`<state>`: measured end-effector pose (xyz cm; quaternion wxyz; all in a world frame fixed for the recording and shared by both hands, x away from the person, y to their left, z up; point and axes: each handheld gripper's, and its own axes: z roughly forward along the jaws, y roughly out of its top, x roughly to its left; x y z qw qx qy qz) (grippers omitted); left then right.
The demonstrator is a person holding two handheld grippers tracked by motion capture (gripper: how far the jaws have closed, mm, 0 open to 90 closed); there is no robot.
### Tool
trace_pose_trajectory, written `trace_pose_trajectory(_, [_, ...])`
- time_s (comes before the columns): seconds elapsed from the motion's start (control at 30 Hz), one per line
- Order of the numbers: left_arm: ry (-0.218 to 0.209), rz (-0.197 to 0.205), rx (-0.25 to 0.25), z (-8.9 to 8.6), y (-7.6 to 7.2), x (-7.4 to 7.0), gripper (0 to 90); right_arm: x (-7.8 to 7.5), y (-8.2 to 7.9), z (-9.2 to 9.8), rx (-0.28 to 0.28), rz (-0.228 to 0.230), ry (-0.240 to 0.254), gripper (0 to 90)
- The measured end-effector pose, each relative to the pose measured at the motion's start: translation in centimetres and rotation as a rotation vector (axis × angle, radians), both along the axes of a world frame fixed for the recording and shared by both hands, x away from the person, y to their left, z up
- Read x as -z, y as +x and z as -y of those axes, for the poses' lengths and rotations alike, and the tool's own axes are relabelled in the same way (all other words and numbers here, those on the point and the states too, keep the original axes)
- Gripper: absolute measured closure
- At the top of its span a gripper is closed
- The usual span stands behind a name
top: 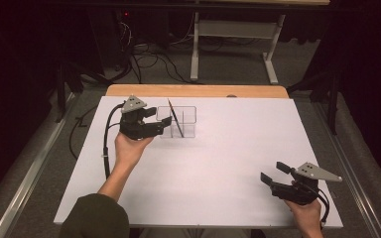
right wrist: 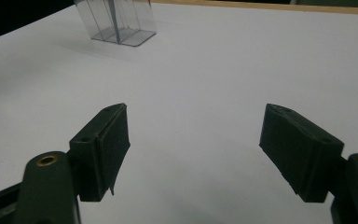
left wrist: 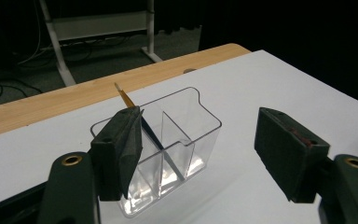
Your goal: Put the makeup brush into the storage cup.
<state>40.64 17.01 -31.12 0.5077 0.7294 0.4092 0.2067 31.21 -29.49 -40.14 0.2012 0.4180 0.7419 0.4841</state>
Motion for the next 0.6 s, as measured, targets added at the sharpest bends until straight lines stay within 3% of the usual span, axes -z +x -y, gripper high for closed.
trace_pose_trajectory(0.6, [-0.006,-0.005,0.0,-0.62,-1.01,-0.04,32.3,0.02,0.02,-0.03,-0.001,-0.001,-0.001,25.7])
